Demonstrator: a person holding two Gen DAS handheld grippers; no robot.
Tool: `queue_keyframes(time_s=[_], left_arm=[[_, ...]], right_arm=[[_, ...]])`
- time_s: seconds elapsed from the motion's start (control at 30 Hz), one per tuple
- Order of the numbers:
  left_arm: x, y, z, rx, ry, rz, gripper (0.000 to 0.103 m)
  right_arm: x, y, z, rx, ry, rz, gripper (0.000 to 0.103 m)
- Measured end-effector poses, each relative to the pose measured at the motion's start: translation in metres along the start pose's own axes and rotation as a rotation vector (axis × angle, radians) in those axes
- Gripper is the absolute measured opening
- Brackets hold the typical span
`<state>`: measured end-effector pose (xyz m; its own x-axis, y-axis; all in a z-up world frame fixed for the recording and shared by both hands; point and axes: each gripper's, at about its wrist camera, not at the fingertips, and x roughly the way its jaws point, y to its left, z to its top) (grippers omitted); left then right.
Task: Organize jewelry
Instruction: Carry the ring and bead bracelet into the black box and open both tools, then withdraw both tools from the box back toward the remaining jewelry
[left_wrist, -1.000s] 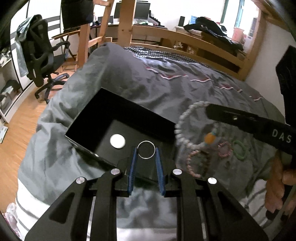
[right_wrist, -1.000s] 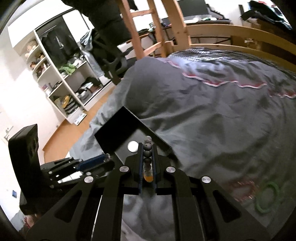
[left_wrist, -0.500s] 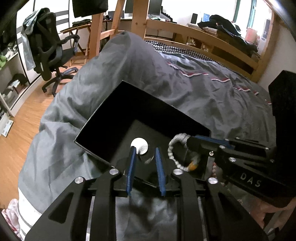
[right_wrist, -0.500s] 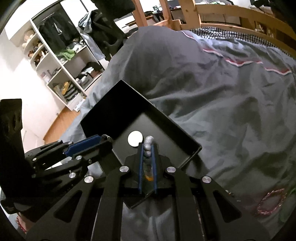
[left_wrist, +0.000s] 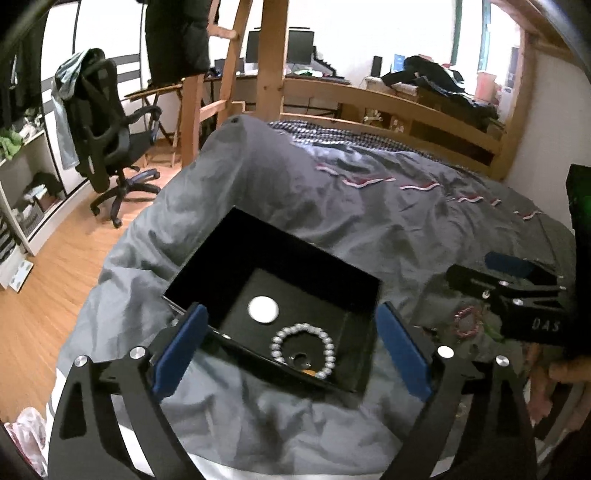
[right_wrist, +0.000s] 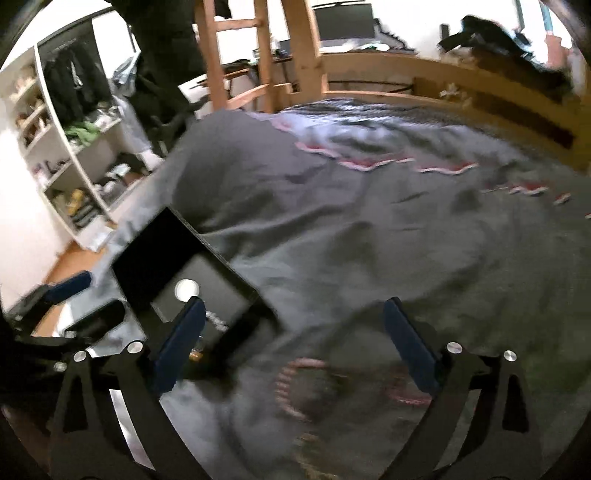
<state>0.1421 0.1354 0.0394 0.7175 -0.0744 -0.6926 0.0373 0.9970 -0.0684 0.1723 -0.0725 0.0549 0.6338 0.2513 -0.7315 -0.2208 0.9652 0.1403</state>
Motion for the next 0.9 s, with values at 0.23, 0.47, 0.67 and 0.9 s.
queue_keyframes(time_s=[0.23, 0.47, 0.67, 0.9], left_arm=[[-0.009, -0.035, -0.016, 0.060, 0.005, -0.041, 0.091], [-0.014, -0.075, -0.040, 0.119, 0.038, -0.102, 0.091], [-0.005, -0.111, -0.070, 0.190, 0.098, -0.145, 0.091], [0.016, -0.142, -0.097, 0.281, 0.180, -0.196, 0.066]], right_arm=[[-0.044, -0.037, -0.016, 0.004, -0.022, -0.070, 0.099], [-0.080, -0.069, -0.042, 0.031, -0.026, -0.123, 0.099], [-0.082, -0.100, -0.067, 0.139, -0.002, -0.063, 0.099], [-0.040, -0.079, -0.093, 0.015, 0.146, 0.027, 0.062]])
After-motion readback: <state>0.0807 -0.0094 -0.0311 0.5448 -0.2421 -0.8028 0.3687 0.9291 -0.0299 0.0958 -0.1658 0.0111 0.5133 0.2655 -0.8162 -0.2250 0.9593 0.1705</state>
